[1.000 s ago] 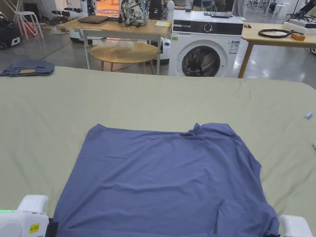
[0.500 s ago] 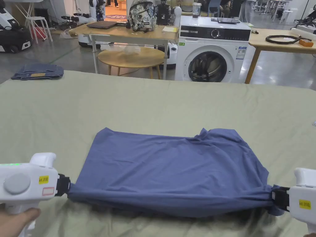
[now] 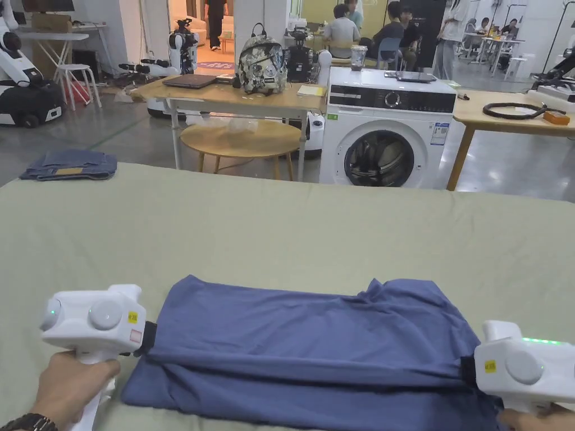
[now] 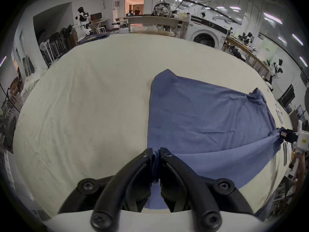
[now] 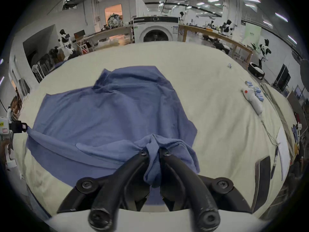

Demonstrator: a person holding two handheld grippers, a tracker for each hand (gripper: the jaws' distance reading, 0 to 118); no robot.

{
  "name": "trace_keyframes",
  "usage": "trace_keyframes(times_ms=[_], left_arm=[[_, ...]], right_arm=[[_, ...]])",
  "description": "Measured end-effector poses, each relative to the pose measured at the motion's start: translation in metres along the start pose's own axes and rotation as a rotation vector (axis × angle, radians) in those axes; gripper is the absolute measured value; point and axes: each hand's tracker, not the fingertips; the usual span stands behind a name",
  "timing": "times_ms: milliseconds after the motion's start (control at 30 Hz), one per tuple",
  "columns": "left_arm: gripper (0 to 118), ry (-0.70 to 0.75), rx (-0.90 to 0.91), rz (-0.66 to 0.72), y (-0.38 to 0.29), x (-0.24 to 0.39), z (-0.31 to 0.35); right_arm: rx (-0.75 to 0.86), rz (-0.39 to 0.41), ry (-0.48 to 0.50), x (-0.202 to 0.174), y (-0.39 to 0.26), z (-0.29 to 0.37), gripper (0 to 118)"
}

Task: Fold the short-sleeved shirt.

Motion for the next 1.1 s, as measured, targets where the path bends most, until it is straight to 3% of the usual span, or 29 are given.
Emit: trace_keyframes(times_ms=[167, 267, 333, 567, 633, 667, 700, 733, 800, 967, 1100], left_arm=[[3, 0.005, 0.002, 0.006, 0.010, -0.006, -0.025], [14, 0.029, 0.020, -0.010, 0.011, -0.005, -0.029], [22, 0.029, 0.040, -0.007, 0.010, -0.007, -0.031], [23, -0.027, 0.256, 0.013, -0.004, 0.002, 0.008], [23, -0.017, 0.344, -0.009, -0.016, 0.010, 0.024], [21, -0.014, 0.386, -0.027, -0.022, 0.013, 0.031], [13, -0.014, 0.429, -0.040, -0.029, 0.015, 0.037], [4, -0.002, 0.466, -0.048, -0.034, 0.019, 0.044], [0, 0.002, 0.523, -0.057, -0.046, 0.025, 0.057], [0, -0.011, 0.599, -0.064, -0.071, 0.033, 0.084], [0, -0.021, 0.489, -0.065, -0.074, 0.034, 0.096]], right_arm=[[-0.013, 0.008, -0.020, 0.006, 0.008, -0.027, 17], [0.015, 0.015, -0.030, 0.005, 0.010, -0.025, 38], [0.071, 0.002, -0.021, 0.003, 0.014, -0.019, 62], [0.311, 0.049, -0.018, -0.018, 0.011, 0.012, 63], [0.392, 0.052, -0.022, -0.029, 0.004, 0.025, 52], [0.425, 0.050, -0.031, -0.034, 0.001, 0.031, 37], [0.455, 0.050, -0.042, -0.037, -0.003, 0.036, 16], [0.483, 0.040, -0.034, -0.042, -0.007, 0.043, 10], [0.532, 0.031, -0.017, -0.049, -0.015, 0.054, 0], [0.621, 0.042, -0.046, -0.065, -0.030, 0.079, 0], [0.626, 0.033, -0.032, -0.071, -0.038, 0.090, 0]])
